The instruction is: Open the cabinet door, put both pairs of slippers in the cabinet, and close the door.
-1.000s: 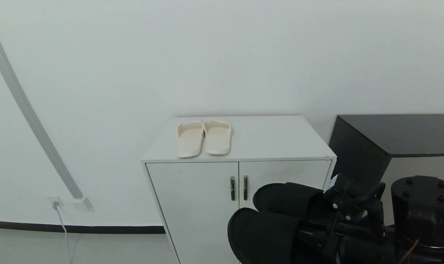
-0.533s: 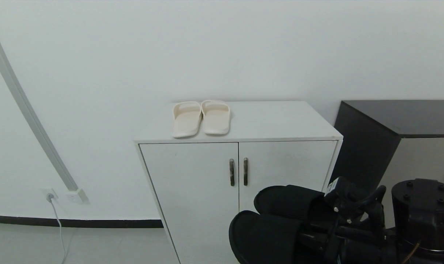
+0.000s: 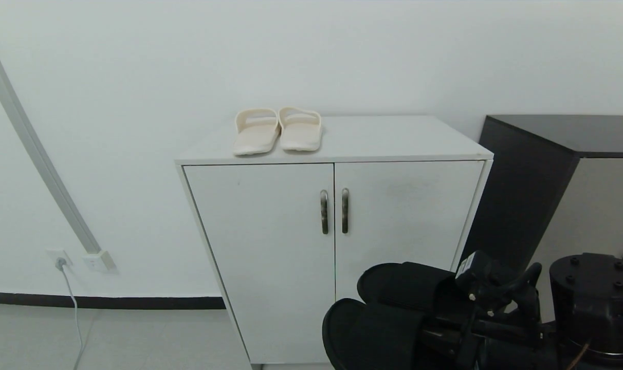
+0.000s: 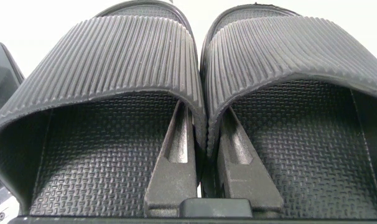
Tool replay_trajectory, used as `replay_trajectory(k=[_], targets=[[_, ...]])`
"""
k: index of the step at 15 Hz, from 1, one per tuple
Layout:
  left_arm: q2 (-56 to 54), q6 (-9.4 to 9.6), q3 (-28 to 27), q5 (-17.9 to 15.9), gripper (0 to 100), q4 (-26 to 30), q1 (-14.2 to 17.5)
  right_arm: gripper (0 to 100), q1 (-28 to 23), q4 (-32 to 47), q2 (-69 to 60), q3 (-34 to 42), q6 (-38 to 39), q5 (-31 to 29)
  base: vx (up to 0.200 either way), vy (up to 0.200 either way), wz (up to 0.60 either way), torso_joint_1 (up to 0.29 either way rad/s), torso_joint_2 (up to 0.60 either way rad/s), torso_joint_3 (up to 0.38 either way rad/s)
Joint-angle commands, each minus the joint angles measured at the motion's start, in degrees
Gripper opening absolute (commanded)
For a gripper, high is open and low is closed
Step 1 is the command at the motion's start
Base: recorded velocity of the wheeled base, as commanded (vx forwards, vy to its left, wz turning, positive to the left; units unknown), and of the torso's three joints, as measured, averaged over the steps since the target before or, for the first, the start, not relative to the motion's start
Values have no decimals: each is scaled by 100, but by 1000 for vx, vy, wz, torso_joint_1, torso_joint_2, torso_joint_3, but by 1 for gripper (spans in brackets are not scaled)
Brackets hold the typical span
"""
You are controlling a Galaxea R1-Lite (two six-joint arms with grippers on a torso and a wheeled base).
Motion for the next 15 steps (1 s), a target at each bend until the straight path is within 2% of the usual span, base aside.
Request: replay_trajectory(k=[1,9,13,15], targets=[[7,-2,1,-2,100,1,1,0,1,-2,10,8,-12,0,0,0,0,-129,466,339],[7,-2,1,-2,100,1,1,0,1,-2,19,69,-91,9,0,0,0,-75,439,353],[7,69,1,-11,100,1,1,0,-8,-2,10,69,-118,0,0,0,0,0,0,0],[7,253,1,-55,100,10,1,0,-8,-2,10,78,-118,9,0,0,0,0,0,0]])
